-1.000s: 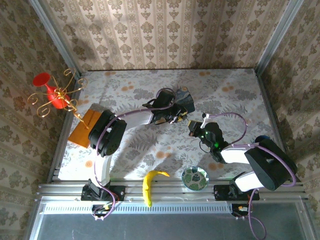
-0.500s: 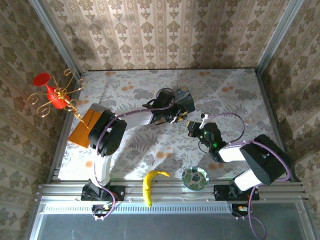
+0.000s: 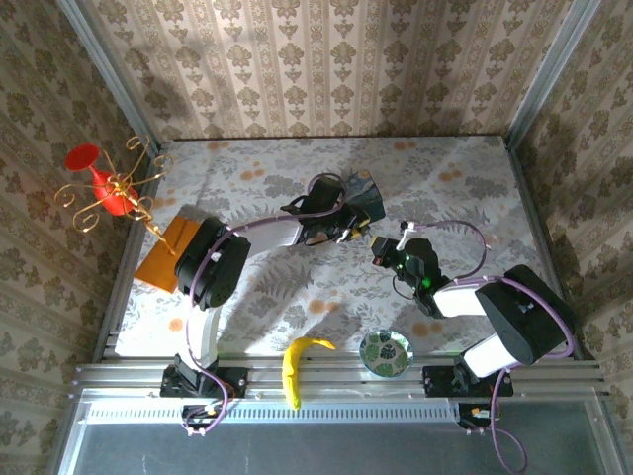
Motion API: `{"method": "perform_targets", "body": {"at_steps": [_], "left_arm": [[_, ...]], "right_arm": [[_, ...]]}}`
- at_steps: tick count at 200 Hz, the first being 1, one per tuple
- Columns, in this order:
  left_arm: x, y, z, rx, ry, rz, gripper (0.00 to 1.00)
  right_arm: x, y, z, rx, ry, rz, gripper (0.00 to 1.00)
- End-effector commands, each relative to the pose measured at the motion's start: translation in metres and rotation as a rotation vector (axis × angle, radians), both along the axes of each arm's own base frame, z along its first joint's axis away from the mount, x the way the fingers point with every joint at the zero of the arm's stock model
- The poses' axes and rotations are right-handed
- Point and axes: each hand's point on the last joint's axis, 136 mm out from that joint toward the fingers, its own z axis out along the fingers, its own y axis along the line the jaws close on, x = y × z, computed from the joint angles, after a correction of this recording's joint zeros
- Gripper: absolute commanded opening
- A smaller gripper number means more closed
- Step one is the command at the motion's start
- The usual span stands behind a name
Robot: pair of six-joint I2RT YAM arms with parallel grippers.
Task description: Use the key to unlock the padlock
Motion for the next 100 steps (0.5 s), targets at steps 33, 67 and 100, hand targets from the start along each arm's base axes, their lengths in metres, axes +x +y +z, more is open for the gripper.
{"method": "perform_targets", "body": {"at_steps": [33, 67, 100], "left_arm": [[-0.030, -0.014, -0.011, 0.000, 0.111, -0.084, 0.00], [-0.032, -0.020, -0.009, -0.005, 0.109, -0.102, 0.00], [-0.034, -0.021, -0.009, -0.005, 0.112, -0.105, 0.00]], "right_arm": [[0.016, 0.006, 0.022, 0.025, -0.028, 0.004, 0.00], [0.017, 0.009, 0.023, 0.037, -0.033, 0.009, 0.00], [0.022, 0.013, 0.024, 0.090, 0.002, -0.004, 0.00]]}}
